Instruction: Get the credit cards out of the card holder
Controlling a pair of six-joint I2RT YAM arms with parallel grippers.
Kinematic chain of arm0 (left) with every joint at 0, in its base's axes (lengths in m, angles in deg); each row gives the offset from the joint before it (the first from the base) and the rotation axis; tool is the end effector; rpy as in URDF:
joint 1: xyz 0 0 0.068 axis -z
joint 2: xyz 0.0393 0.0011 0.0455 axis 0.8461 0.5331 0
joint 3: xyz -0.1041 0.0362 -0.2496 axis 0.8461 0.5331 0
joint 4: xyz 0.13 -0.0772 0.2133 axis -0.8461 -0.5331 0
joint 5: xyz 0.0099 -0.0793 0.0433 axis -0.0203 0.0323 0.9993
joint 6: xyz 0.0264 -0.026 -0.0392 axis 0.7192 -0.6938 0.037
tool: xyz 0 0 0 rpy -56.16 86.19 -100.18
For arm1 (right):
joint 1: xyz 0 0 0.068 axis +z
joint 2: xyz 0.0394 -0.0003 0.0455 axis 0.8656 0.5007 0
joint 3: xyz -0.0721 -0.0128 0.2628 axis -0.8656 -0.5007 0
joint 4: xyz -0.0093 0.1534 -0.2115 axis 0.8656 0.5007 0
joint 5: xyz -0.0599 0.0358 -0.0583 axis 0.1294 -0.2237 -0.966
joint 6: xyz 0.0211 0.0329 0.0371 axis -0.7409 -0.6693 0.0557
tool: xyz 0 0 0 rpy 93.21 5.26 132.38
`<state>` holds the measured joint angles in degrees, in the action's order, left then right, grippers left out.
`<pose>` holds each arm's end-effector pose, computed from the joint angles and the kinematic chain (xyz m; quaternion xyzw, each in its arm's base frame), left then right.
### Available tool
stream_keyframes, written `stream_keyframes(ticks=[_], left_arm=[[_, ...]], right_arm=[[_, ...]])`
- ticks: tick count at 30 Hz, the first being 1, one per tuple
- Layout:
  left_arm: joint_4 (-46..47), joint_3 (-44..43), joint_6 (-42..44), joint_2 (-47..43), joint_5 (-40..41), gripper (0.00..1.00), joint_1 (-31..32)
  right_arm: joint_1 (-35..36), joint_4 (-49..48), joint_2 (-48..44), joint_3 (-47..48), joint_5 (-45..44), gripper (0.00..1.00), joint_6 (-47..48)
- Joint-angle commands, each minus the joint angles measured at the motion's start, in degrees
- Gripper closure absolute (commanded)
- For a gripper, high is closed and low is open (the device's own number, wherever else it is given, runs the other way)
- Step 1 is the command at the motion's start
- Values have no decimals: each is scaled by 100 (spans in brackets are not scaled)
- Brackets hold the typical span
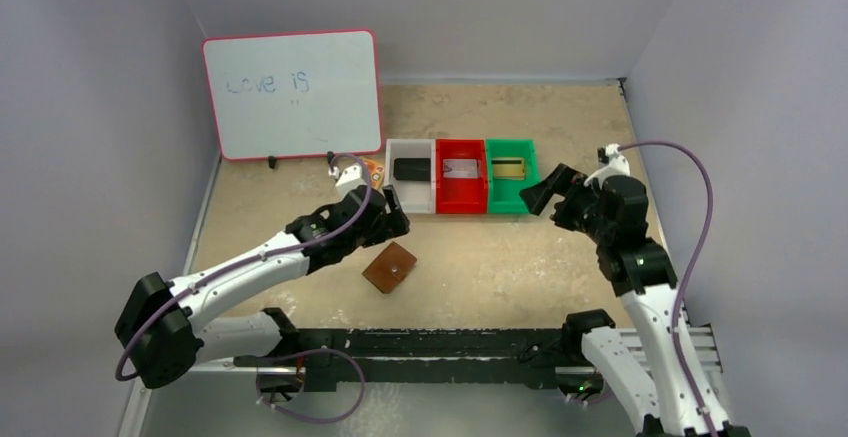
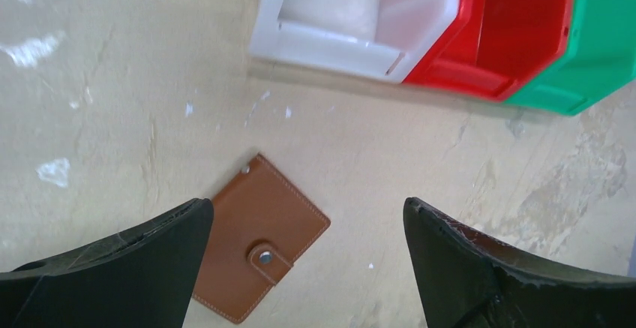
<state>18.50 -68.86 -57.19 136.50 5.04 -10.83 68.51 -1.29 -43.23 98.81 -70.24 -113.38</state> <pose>0.1671 -0.1622 0.2318 -0.1626 0.9052 -0.1996 0.3381 0.1593 0.0285 0.3297 0.1382 0.8150 0.2469 0.5057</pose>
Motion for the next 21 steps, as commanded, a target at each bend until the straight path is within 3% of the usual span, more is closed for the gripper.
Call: stream_keyframes(ticks=[1, 9, 17, 21], left_arm=[[-289, -433, 837, 357, 666, 0, -89], [879, 629, 828, 661, -534, 6, -196], [2042, 1540, 471, 718, -1649, 18, -92], [2424, 1709, -57, 651, -1649, 27, 181]], right_arm=[[-30, -575, -695, -549, 687, 0, -674], [-21, -980, -58, -1538, 2155, 5, -732], [147, -1036, 158, -1888, 2202, 15, -517], [256, -1121, 375, -1919, 2094, 22, -485]])
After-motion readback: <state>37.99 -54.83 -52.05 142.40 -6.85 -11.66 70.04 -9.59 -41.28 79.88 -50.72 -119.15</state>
